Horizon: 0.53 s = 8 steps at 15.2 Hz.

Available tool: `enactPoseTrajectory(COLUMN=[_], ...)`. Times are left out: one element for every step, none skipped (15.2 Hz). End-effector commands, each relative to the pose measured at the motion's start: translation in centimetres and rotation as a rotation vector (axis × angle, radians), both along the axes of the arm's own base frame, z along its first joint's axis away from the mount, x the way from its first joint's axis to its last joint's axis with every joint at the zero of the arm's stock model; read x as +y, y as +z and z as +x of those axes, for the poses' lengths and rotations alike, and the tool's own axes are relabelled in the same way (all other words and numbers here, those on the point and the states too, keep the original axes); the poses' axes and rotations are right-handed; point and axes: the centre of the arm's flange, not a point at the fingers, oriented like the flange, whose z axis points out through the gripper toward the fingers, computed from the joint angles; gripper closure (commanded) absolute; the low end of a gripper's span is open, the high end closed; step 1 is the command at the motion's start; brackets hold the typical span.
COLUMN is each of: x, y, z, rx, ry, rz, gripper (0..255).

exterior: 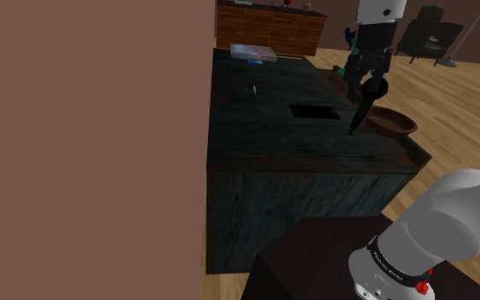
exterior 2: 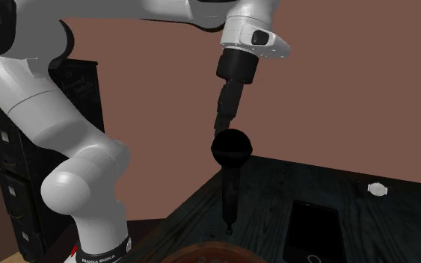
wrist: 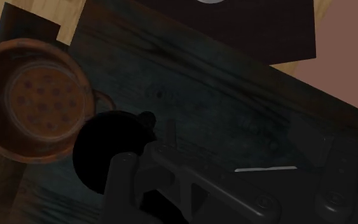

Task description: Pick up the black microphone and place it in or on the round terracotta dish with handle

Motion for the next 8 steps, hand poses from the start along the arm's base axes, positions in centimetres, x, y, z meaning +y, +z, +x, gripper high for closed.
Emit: enactPoseTrajectory(x=[-2.2, -3.3, -4.5, -5.6, -6.7, -7.8, -8.4, -8.4], y=[0.8, 1.2, 1.5, 1.9, 2.2, 2.6, 2.8, 2.3], z=[0.9, 1.4, 2.0, 2.6, 3.2, 3.8, 4.1, 3.9], rx=[0.026, 0.038, 0.050, 0.063, 0.075, 0.087, 0.095, 0.095], ry=[0.006, 0.009, 0.012, 0.015, 0.018, 0.020, 0.022, 0.022], rz=[-0.010, -0.015, -0.019, -0.024, -0.029, -0.033, -0.036, -0.036], gripper=[0, 0, 0, 0, 0, 0, 0, 0])
